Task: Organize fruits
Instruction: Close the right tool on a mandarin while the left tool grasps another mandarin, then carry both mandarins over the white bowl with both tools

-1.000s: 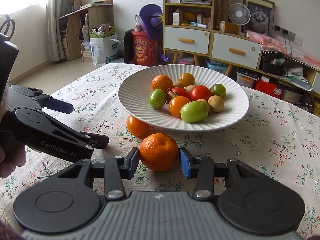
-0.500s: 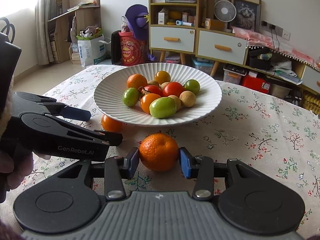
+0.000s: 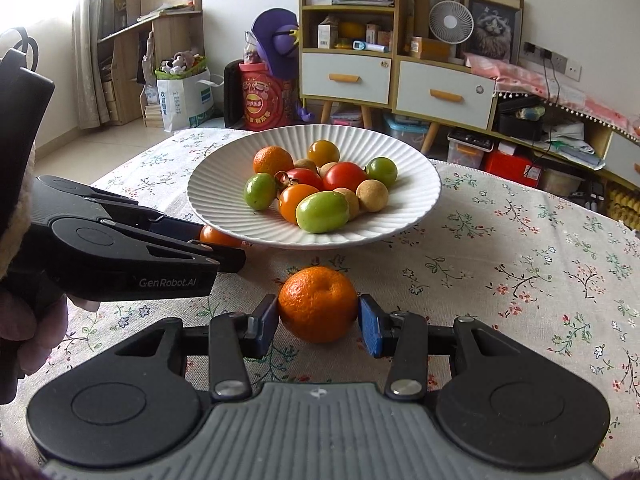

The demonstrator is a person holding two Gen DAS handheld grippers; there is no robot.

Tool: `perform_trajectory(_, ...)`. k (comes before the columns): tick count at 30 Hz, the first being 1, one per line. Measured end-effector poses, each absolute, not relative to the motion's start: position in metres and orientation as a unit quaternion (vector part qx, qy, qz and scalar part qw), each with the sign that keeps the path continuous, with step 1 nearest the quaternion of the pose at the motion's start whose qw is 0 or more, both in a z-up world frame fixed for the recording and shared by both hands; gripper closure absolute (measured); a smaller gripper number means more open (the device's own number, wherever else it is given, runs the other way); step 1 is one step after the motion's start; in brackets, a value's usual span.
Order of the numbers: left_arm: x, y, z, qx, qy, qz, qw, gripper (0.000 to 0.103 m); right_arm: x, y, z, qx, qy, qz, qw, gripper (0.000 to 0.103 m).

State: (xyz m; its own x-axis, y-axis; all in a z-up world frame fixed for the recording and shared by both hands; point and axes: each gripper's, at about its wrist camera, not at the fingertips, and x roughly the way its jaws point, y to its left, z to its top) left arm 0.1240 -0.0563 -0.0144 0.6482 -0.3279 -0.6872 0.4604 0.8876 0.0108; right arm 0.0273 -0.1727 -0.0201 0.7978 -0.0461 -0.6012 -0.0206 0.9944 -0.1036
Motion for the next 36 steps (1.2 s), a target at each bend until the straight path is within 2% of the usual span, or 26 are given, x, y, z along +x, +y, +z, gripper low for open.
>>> perform_trajectory(18,0.101,-0.043,-0.003,0.059,0.389,-0.241,0.887,0.075,0.019,-0.176,-0.007,-0.04,0.302,0.004,0.953,0.063)
perform_trajectory(26,0.097,-0.05,0.012,0.047,0.37,-0.262,0.89,0.075,0.021,-0.181,0.006,-0.024,0.284,0.003,0.959,0.063)
perform_trajectory(36,0.129,-0.054,0.029,0.033,0.347,-0.242,0.905,0.075,0.047,-0.195,0.02,0.008,0.276,-0.009,0.961,0.063)
